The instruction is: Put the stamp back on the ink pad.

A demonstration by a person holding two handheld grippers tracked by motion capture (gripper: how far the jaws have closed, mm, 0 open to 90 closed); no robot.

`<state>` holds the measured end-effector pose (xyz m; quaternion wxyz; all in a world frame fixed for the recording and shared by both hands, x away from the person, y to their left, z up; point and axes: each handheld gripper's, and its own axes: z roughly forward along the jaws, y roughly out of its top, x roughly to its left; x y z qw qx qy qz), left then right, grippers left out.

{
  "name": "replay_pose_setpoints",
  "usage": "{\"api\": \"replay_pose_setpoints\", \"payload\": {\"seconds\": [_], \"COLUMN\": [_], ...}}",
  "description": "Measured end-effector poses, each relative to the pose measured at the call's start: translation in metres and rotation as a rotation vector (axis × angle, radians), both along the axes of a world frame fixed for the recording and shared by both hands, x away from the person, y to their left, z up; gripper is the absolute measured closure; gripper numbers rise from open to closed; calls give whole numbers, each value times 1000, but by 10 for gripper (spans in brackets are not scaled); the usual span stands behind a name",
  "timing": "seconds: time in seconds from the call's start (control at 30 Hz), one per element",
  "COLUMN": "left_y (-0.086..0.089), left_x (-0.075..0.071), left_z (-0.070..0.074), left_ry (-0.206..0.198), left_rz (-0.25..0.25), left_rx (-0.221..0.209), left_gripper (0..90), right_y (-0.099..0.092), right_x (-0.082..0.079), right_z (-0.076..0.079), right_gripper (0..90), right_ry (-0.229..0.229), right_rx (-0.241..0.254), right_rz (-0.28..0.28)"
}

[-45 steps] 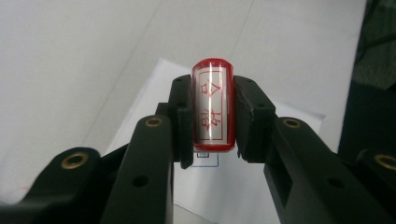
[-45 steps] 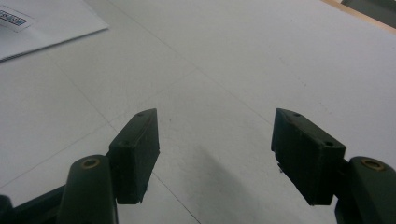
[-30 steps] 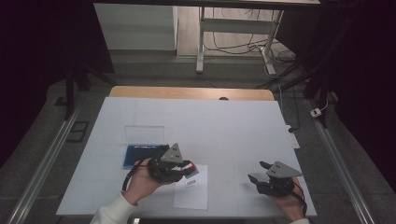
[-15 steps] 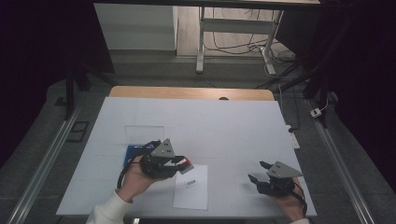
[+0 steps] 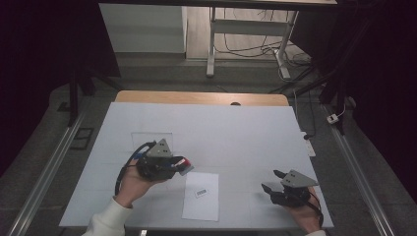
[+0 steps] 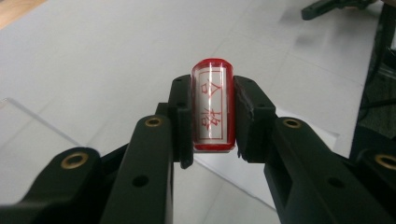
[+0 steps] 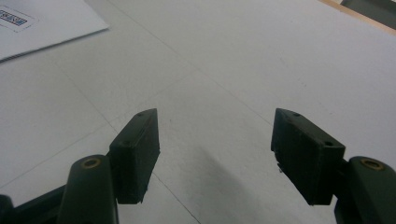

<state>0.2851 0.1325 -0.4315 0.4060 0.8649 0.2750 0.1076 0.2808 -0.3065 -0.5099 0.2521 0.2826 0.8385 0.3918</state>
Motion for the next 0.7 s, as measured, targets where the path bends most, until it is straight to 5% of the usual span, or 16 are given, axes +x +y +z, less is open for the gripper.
{"api": "replay_pose_setpoints", "payload": {"seconds": [0.7], "left_y": [47], "left_x": [23], "left_z": [-23], "left_ry": [9], "left_rz": [214], "left_rx": [61], "left_gripper": [706], "right_y": [1], "right_x": [0], "right_z": [0], "right_gripper": [322], "right_ry": [0], "right_rx": [-14], "right_rz": [-1]}}
